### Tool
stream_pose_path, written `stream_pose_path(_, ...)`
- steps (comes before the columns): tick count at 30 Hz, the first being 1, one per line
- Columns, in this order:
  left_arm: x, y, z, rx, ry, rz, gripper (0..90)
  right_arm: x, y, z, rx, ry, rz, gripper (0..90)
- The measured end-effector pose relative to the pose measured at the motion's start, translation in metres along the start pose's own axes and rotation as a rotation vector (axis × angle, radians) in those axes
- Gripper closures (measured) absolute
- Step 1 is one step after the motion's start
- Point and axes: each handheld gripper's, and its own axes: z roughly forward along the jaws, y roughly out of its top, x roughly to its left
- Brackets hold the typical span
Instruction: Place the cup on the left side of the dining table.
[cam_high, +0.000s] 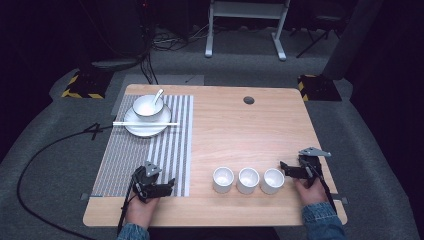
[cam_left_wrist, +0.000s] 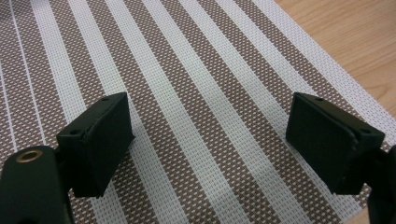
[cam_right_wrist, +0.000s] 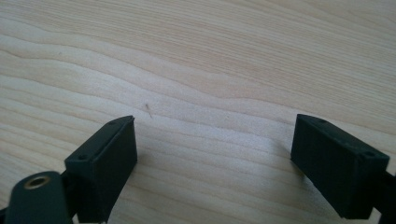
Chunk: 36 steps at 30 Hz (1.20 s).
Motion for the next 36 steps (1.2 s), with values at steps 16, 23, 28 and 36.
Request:
stream_pose_path(16,0.000,0.000,0.000,0.000,0.000,0.005,15.0,0.000,0.000,0.000,0.000,0.000,0.000,14.4)
stream_pose_path(23,-0.002,0.002,-0.003,-0.007,-0.038,0.011,20.5,0.000,0.000,0.000,0.000,0.000,0.000,14.4)
stream_pose_path(28,-0.017,0.018,-0.020,-0.053,-0.091,0.057,18.1,0.000,0.000,0.000,0.000,0.000,0.001,14.4)
stream_pose_path(36,-0.034,0.032,-0.030,-0.070,-0.139,0.084,16.0,0.000,0.000,0.000,0.000,0.000,0.000,14.4)
